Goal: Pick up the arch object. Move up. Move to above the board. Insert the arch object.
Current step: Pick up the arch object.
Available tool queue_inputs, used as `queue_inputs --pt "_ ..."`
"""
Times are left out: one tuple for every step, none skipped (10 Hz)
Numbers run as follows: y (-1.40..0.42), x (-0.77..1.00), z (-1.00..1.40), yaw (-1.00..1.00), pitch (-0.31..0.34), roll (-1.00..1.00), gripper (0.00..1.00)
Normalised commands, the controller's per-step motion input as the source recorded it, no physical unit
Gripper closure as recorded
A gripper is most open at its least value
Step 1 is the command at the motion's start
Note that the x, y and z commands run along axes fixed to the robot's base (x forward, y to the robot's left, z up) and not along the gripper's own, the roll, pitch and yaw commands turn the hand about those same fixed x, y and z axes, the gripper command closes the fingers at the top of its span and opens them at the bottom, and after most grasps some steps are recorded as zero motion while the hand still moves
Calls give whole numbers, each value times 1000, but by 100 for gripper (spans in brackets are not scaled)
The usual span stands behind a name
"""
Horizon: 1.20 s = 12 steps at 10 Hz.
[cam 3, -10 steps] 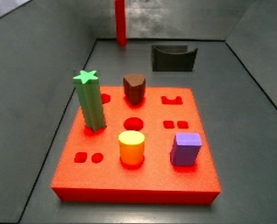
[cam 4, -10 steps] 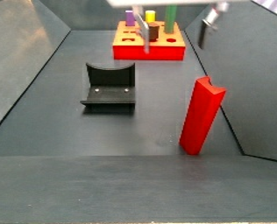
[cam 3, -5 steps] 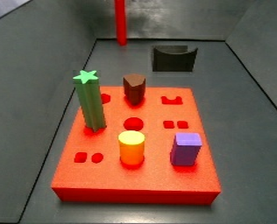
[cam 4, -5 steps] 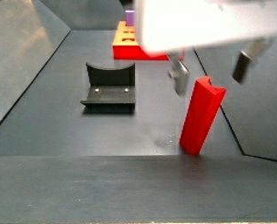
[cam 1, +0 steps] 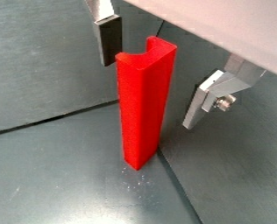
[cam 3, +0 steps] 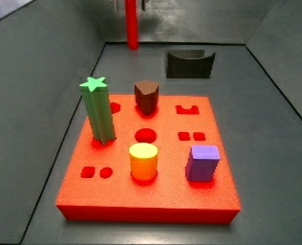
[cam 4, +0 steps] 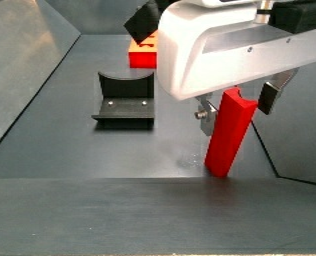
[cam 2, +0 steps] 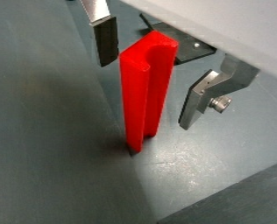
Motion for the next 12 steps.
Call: queue_inputs --pt "0 -17 0 0 -23 0 0" --pt "0 0 0 0 -7 0 0" --pt "0 0 0 0 0 0 0" --pt "0 0 0 0 0 0 100" --pt "0 0 0 0 0 0 100" --pt "0 0 0 0 0 0 100" --pt "0 0 0 0 0 0 100" --pt "0 0 0 0 0 0 100" --pt "0 0 0 0 0 0 100" --pt "0 0 0 0 0 0 100" --pt "0 0 0 0 0 0 100" --pt "0 0 0 0 0 0 100"
